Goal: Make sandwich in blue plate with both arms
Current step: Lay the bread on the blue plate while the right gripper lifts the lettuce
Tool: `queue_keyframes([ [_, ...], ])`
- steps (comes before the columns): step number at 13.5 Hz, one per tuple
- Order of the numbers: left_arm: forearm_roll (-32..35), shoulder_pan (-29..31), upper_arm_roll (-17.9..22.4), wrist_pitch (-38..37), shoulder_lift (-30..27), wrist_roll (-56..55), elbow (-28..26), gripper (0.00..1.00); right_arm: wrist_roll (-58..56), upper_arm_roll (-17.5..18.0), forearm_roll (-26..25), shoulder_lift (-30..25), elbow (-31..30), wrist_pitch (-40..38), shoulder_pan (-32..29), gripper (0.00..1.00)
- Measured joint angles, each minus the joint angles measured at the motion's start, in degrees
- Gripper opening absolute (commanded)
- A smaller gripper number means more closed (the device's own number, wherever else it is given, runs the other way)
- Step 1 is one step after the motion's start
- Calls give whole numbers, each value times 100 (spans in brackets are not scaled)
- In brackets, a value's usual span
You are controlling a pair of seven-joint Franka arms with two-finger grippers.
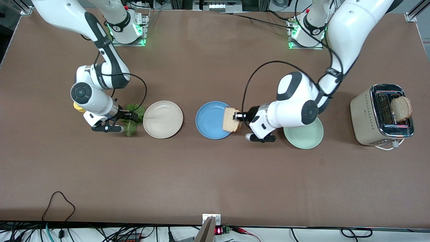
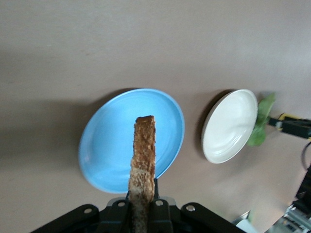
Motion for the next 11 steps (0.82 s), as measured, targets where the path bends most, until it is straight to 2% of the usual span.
queue_keyframes([
  [1, -103, -60, -2, 211, 60, -7, -20, 0, 2, -9, 0, 106, 1, 118, -6, 94],
  [3, -233, -170, -4, 592, 156, -9, -76, 0, 10, -15, 1, 260, 5, 331, -34, 35],
  [4, -272, -274, -7, 831, 203, -16, -116, 0, 10, -17, 1, 297, 9, 374, -50, 12],
  [5, -314, -399, -8, 1118, 245, -29, -192, 0, 10, -19, 1, 302, 13, 383, -53, 0],
  [7, -369, -603, -9, 1628, 300, -51, -412, 0, 11, -17, 1, 298, 40, 384, -50, 0],
  [11, -371, -639, -2, 1752, 346, -59, -533, 0, 11, -3, 1, 239, 132, 297, -25, 0],
])
